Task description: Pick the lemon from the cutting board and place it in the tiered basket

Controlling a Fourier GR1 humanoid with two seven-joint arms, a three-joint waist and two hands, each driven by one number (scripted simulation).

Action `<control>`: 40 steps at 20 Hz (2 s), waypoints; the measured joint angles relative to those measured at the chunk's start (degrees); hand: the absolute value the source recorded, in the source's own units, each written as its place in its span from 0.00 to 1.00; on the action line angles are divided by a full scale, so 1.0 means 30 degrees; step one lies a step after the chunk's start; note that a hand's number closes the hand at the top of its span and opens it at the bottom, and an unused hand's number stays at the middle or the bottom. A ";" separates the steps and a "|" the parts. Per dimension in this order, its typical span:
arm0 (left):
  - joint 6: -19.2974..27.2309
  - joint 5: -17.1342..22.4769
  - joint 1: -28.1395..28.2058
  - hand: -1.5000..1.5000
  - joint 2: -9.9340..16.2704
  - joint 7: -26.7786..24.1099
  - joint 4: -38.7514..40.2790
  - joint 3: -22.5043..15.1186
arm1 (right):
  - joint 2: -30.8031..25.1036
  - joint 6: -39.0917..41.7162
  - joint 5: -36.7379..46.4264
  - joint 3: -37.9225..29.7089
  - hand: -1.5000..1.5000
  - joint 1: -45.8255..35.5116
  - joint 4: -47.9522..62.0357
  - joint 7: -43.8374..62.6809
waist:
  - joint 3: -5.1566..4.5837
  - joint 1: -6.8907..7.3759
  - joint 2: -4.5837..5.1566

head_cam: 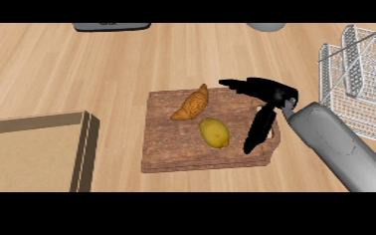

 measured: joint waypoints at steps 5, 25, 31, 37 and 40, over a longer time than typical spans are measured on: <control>0.0049 -0.0047 -0.0020 0.50 0.0037 0.0406 -0.0009 0.0166 | 0.0091 0.0455 -0.0402 -0.0057 0.00 0.0233 0.0173 0.0280 | -0.0012 -0.0026 0.0028; -0.0375 -0.0444 -0.0683 0.50 0.0061 0.1007 0.0878 0.0921 | 0.1458 0.0045 0.0130 0.0133 0.00 0.1032 0.0686 -0.0561 | -0.0085 0.0028 0.0086; -0.0714 -0.0535 -0.0913 0.50 0.0150 0.1324 0.1109 0.1062 | 0.1899 -0.0285 0.0534 0.0329 0.00 0.1335 0.0963 -0.0809 | -0.0120 0.0004 0.0086; -0.1150 -0.0694 -0.1255 0.50 0.0145 0.1188 0.1403 0.1156 | 0.2601 -0.0792 0.0983 0.0498 0.00 0.1356 0.1350 -0.0839 | -0.0180 0.0152 0.0041; -0.1328 -0.0746 -0.1355 0.50 0.0164 0.1287 0.1511 0.1184 | 0.2903 -0.0849 0.1208 0.0731 0.00 0.1446 0.1382 -0.0877 | -0.0175 0.0126 0.0015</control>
